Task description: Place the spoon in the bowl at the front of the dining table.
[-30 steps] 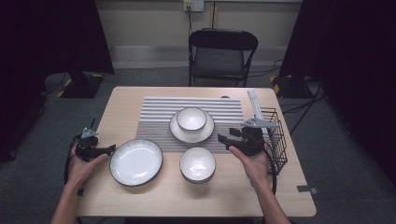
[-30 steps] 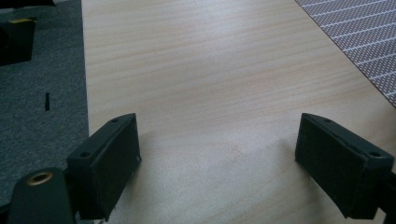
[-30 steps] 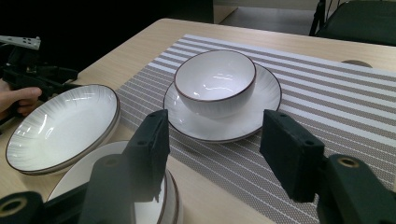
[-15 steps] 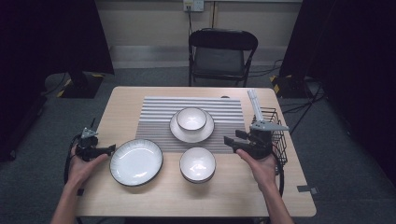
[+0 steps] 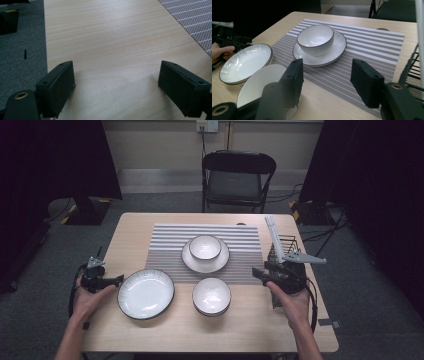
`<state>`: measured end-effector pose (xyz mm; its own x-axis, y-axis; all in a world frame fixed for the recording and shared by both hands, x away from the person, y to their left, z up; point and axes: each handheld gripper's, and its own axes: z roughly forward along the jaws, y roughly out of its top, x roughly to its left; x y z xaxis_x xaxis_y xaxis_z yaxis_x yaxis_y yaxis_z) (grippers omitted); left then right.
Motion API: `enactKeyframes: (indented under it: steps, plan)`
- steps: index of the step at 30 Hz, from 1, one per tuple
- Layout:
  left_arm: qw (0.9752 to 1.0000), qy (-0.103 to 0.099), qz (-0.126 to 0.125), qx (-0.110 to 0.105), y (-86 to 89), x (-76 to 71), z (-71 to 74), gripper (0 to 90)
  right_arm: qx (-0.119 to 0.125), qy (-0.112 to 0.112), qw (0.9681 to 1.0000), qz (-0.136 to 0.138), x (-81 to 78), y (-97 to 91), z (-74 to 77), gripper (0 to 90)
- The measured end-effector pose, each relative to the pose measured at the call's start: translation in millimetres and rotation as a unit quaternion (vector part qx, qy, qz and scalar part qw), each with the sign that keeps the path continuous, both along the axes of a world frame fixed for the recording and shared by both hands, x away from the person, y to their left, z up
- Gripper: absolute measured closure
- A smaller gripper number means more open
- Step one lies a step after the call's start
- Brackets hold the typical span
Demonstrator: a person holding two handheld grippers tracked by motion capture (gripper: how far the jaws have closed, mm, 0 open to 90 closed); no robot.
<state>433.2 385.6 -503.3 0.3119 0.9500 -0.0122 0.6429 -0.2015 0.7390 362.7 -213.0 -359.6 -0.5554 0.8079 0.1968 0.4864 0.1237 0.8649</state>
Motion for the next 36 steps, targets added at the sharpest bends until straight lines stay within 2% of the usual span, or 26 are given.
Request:
enactKeyframes:
  steps: [8, 9, 18, 20, 25, 33, 36]
  plan:
    - [1.0000, 0.000, 0.000, 0.000, 0.0, 0.0, 0.0, 13.2, -0.004, 0.002, 0.9998, -0.018, -5.1, -16.1, -2.4, 47.7]
    - [1.0000, 0.000, 0.000, 0.000, 0.0, 0.0, 0.0, 13.2, 0.003, 0.010, 0.9997, -0.021, -5.1, -21.0, -4.8, 47.8]
    - [1.0000, 0.000, 0.000, 0.000, 0.0, 0.0, 0.0, 13.3, -0.001, 0.018, 0.9989, -0.043, -11.0, -38.8, -8.8, 48.9]
    - [1.0000, 0.000, 0.000, 0.000, 0.0, 0.0, 0.0, 13.2, 0.006, 0.022, 0.9989, -0.041, -11.2, -43.6, -11.5, 50.9]
    - [1.0000, 0.000, 0.000, 0.000, 0.0, 0.0, 0.0, 13.2, -0.004, 0.027, 0.9982, -0.053, -12.1, -50.5, -13.1, 52.7]
    - [1.0000, 0.000, 0.000, 0.000, 0.0, 0.0, 0.0, 13.2, -0.008, 0.035, 0.9981, -0.051, -11.7, -54.6, -17.2, 56.3]
    - [1.0000, 0.000, 0.000, 0.000, 0.0, 0.0, 0.0, 13.2, -0.010, 0.035, 0.9981, -0.049, -11.1, -57.1, -17.3, 61.6]
